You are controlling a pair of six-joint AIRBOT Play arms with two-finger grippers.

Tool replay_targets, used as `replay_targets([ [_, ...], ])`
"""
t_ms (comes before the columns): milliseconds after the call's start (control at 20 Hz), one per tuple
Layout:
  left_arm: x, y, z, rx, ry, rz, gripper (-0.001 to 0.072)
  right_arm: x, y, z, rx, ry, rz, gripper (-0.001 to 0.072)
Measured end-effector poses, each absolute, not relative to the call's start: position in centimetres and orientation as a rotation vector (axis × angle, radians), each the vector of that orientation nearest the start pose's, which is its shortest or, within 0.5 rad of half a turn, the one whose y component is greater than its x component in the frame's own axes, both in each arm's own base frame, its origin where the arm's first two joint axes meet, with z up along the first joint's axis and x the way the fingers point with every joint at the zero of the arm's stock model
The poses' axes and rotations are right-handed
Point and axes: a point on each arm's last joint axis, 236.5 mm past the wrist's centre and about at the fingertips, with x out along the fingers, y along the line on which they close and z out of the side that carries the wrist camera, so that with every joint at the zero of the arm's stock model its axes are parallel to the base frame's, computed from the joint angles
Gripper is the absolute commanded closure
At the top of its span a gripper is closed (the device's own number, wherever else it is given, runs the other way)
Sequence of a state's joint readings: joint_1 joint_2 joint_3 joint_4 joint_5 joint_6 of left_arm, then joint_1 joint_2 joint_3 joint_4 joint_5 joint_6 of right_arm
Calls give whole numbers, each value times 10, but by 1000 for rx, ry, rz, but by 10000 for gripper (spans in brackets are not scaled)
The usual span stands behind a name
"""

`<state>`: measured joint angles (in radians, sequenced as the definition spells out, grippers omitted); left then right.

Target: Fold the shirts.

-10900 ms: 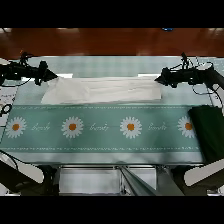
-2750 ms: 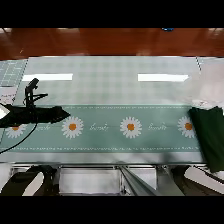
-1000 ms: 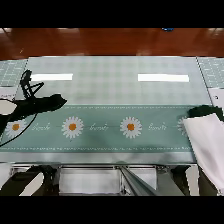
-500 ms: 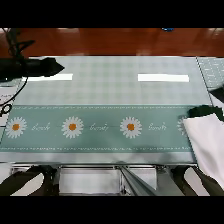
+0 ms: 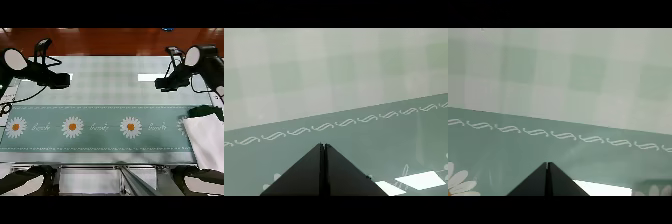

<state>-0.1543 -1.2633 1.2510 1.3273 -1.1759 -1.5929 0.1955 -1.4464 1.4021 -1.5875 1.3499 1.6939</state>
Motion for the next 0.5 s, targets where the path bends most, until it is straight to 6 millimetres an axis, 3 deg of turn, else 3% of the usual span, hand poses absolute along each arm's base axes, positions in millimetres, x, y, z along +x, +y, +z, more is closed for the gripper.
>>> replay_targets([
  [500, 383, -104, 43, -146, 1240, -220, 694, 396, 69, 5, -132, 1423, 9, 682],
])
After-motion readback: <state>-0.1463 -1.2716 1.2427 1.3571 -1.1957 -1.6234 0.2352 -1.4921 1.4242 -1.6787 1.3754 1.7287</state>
